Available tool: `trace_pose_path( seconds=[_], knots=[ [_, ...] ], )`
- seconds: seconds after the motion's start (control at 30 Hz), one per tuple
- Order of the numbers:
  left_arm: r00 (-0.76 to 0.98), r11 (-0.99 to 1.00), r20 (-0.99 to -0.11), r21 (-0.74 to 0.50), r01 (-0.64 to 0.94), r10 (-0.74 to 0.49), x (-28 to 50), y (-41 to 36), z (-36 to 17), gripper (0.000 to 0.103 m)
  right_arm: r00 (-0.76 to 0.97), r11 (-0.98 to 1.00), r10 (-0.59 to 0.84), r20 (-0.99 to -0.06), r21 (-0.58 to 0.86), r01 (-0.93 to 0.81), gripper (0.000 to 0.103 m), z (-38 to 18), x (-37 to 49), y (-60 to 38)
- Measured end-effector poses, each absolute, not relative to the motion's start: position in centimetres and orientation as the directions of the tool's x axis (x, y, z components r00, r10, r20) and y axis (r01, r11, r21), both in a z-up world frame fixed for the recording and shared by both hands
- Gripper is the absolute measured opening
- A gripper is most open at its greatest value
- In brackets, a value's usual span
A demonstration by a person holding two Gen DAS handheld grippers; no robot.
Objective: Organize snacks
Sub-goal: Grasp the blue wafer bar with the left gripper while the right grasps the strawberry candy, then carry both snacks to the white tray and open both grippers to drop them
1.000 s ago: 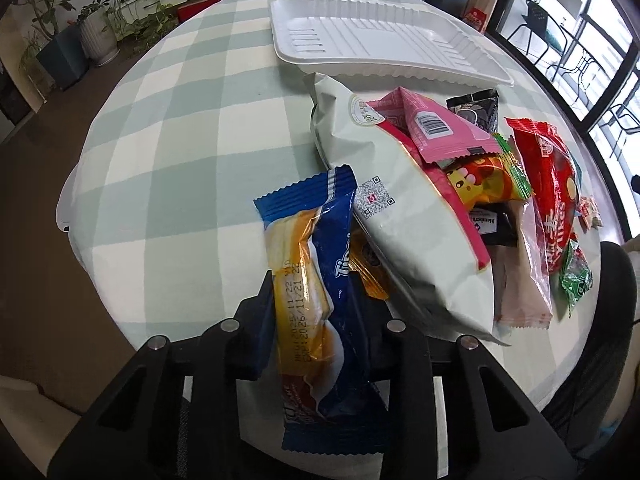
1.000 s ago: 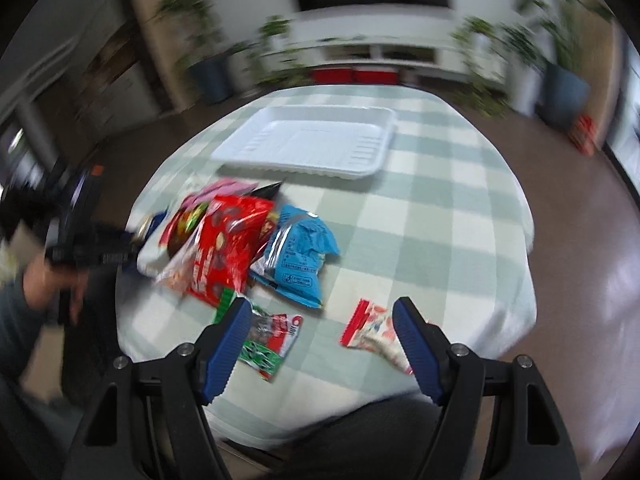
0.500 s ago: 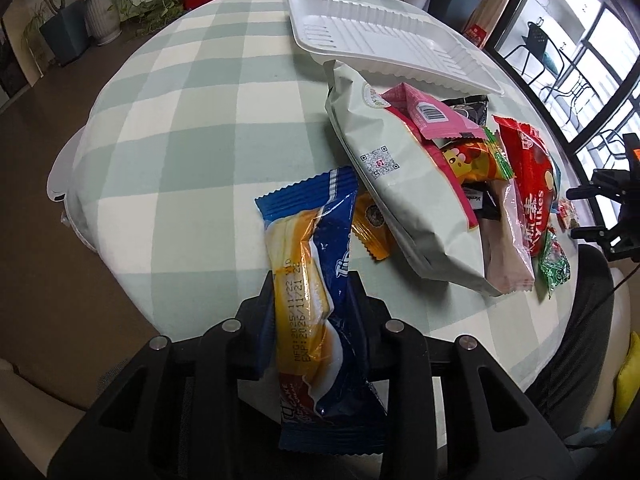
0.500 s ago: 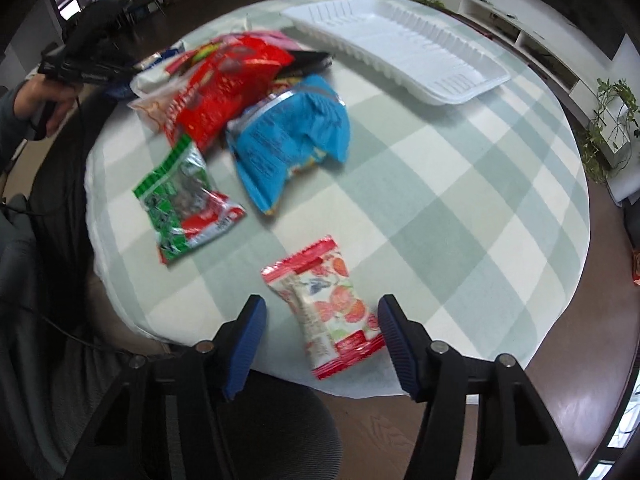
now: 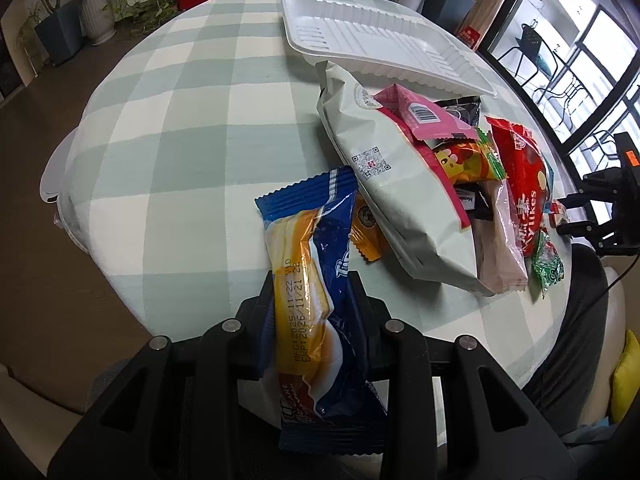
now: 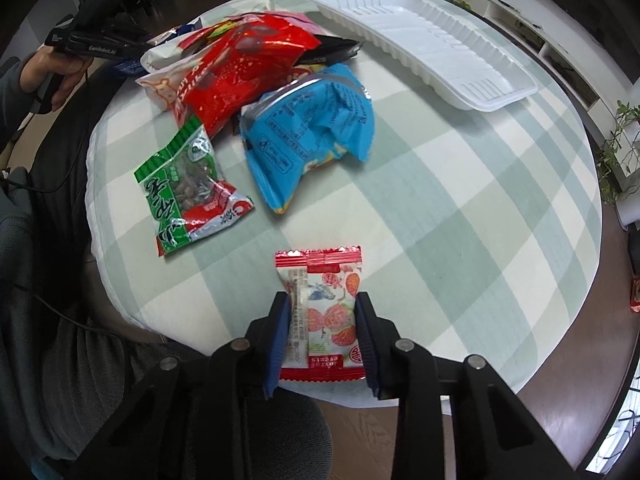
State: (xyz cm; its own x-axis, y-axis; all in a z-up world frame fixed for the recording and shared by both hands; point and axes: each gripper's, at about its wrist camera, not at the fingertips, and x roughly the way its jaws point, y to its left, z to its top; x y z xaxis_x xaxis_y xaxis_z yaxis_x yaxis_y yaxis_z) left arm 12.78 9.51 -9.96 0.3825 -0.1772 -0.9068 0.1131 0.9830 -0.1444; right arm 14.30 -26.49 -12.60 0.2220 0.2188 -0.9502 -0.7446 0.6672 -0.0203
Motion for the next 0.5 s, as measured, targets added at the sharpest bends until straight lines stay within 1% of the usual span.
trace_pose_path(
  seconds=[0.13, 0.27, 0.37, 0.5],
  knots=[
    [0.395, 0.981, -0.899, -0.159, 0.111, -0.190, 12.5, 9.8, -9.6, 0.029, 0.257, 0.704, 0.247, -0.934, -0.009, -0.711, 0.032, -12.2, 13.8, -26.3],
    [0.425, 0.973, -0.875, -0.213, 0.093, -0.233, 12.2, 10.9, -8.3, 0.029, 0.306, 0.757, 0.322, -0.896, 0.050, -0.651, 0.032, -11.1, 13.9, -26.8],
    [0.461, 0.961, -0.844, -0.258, 0.098, -0.273, 12.4, 11.8, -6.3, 0.029, 0.346, 0.786, 0.403, -0.847, 0.127, -0.605, 0.032, -9.6, 14.4, -27.1],
    [0.513, 0.950, -0.801, -0.284, 0.129, -0.309, 14.7, 12.1, -3.0, 0.029, 0.419, 0.805, 0.493, -0.762, 0.218, -0.552, 0.032, -6.7, 16.1, -27.3]
  ],
)
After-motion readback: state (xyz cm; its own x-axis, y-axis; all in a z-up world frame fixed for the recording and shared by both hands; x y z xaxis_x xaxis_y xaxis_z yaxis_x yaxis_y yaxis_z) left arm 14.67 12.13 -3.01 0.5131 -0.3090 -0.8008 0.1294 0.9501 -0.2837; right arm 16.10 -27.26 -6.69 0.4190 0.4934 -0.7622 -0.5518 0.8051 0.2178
